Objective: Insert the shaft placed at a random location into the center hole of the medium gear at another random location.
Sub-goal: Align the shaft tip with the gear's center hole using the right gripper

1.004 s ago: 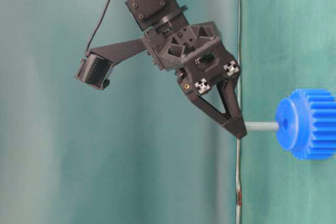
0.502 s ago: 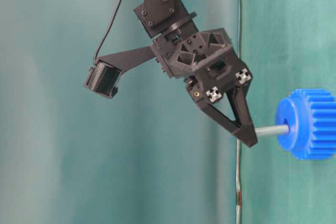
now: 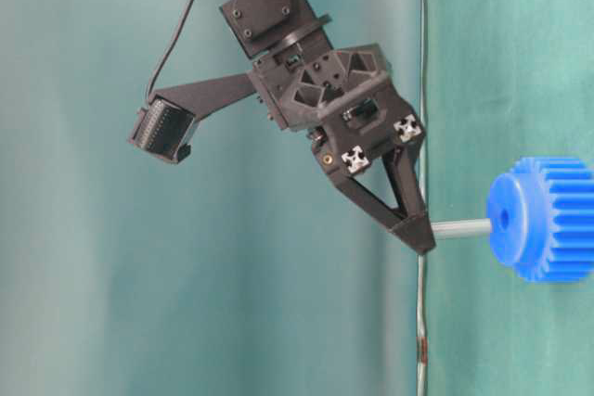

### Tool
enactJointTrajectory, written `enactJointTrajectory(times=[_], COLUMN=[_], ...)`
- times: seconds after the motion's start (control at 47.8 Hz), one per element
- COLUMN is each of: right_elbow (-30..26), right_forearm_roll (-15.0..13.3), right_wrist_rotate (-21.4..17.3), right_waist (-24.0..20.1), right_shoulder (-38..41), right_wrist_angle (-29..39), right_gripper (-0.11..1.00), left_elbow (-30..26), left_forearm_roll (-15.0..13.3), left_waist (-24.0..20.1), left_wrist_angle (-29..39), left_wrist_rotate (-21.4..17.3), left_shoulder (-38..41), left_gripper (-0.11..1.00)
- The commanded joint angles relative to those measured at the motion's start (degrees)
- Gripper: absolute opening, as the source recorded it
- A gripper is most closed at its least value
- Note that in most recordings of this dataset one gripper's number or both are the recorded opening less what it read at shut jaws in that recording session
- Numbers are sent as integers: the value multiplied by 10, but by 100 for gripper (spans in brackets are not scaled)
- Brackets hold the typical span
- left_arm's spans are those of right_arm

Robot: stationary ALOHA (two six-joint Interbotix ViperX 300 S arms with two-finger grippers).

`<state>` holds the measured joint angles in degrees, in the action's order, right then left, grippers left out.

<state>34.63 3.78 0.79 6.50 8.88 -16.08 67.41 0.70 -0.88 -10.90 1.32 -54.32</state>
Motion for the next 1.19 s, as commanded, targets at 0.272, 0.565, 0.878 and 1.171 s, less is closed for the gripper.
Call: enactJointTrajectory(times=[0.272, 0.565, 0.878, 1.171], right_elbow=[-8, -9, -6, 2], right_forearm_roll=[-2, -2, -2, -2], right_wrist_rotate=[0, 0, 1, 6], right_waist=[4, 8, 9, 10], right_shoulder=[-3, 27, 24, -2], right_wrist_angle=[-4, -20, -18, -21], right_gripper=[13, 13, 13, 13], left_elbow=[-14, -15, -15, -15], left_forearm_roll=[1, 1, 1, 1], left_waist=[-1, -1, -1, -1], left_wrist_angle=[-3, -4, -4, -3], left_wrist_rotate=[0, 1, 1, 1], left_shoulder=[3, 3, 3, 3], left_gripper=[0, 0, 0, 0])
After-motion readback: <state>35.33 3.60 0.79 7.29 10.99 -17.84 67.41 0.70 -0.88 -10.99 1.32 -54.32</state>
